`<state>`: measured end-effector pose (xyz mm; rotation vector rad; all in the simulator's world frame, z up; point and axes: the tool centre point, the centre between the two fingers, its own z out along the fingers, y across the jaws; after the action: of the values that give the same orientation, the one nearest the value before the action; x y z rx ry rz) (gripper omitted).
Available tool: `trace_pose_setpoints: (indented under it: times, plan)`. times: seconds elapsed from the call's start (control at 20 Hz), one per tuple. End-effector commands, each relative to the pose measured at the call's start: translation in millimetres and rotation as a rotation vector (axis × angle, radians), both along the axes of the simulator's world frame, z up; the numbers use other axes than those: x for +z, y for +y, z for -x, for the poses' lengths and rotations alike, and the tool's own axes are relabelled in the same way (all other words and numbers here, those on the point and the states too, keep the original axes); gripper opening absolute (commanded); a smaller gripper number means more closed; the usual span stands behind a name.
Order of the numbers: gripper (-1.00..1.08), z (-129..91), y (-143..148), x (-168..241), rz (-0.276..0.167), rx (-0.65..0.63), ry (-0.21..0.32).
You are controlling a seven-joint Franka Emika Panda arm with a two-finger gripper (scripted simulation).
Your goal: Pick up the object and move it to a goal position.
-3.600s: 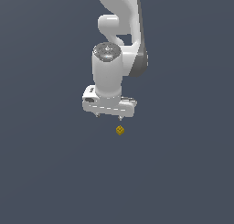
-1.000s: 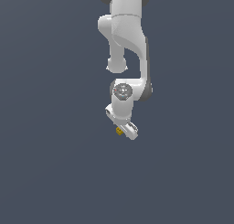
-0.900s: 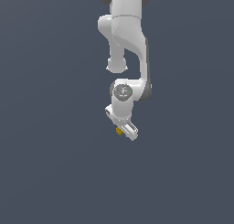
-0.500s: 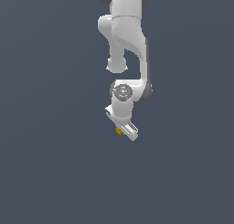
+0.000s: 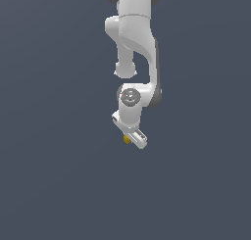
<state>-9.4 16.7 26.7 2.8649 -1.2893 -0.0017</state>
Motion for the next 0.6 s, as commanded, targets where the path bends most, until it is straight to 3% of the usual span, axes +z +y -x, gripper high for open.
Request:
trace_pose_setpoints:
  times: [0.0, 0.55]
  plan:
    - [-1.00, 3.7, -6.2, 5.2, 0.000, -0.001, -0.001]
    - [-1.00, 44.6, -65.1, 53.8, -0.002, -0.001, -0.001]
